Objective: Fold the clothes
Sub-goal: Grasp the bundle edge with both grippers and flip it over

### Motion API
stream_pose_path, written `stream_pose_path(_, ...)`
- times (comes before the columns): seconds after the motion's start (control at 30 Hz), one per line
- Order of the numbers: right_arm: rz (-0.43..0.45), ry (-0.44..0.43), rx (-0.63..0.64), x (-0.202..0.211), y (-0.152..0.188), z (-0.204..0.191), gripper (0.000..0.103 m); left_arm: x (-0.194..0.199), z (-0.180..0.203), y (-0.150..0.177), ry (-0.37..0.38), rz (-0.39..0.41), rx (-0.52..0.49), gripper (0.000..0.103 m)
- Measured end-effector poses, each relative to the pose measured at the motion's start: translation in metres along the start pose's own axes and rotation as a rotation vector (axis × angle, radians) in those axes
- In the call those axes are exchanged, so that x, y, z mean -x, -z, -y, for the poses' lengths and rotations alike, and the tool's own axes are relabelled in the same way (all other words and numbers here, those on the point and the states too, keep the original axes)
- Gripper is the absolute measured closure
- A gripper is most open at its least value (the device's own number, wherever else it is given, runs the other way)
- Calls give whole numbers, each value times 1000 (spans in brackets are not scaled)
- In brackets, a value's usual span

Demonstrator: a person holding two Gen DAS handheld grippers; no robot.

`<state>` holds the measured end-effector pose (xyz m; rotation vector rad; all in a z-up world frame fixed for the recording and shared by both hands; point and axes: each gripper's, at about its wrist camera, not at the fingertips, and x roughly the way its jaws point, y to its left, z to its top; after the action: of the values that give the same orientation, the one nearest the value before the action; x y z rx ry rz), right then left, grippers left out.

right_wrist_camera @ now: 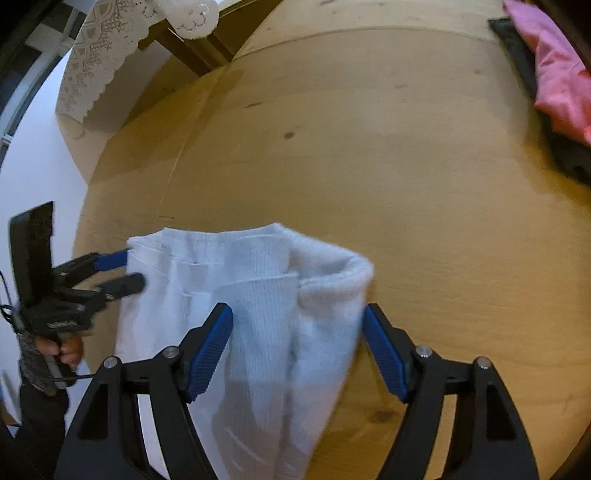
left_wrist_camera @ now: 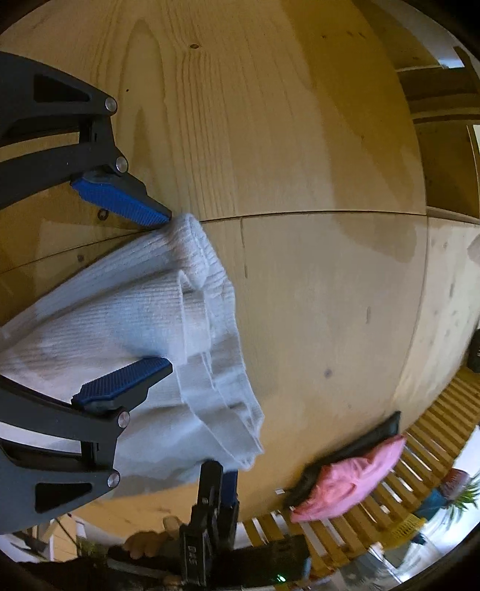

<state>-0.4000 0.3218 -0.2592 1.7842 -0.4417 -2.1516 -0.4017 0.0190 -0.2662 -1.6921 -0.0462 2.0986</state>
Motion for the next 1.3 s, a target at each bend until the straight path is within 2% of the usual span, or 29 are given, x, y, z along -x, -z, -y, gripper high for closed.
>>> stream_pose_path(0.17,-19,38,53,-11,-10,-8,31,-9,2,-4,-10,5,-2,29)
stream_pose_path(0.27,-21,64,86,-14,-13,-13,32,-11,6,-5,-4,19,-19,34)
stream_pose_path(0.3,-26,53,94,-14,-10,-14,36,-12,7,-5,4,21,-26,54)
stream_pose_path(0.33,-31,41,102,-13,-8,-15,58,-12,8,-5,11,23,-33,63)
stream_pose_path(0.37,-36,28,111,-13,-5,-15,68,-12,10,-5,19,25,-40,65)
stream_pose_path(0.47,-11,15,108,-4,3,-16,75,-8,15,-3,21,37,-71,73)
stream_pose_path(0.6,46,-12,106,27,16,-26,78,21,20,7,42,63,-69,79)
stream_pose_path(0.77,134,-65,123,88,51,-48,81,75,35,29,60,122,-110,87)
stream_pose_path(0.9,193,-21,152,109,63,-70,82,117,47,46,68,167,-143,89)
stream_pose_path(1.03,238,2,141,128,54,-84,83,143,59,34,76,199,-142,89)
stream_pose_path(1.13,352,46,171,163,51,-97,83,175,75,19,26,292,-194,90)
stream_pose_path(1.2,434,61,209,189,55,-106,83,197,89,21,4,366,-243,90)
stream_pose_path(1.27,432,97,245,185,84,-102,83,214,102,33,-10,430,-300,90)
stream_pose_path(1.3,429,115,263,182,99,-100,83,212,105,52,-17,438,-332,90)
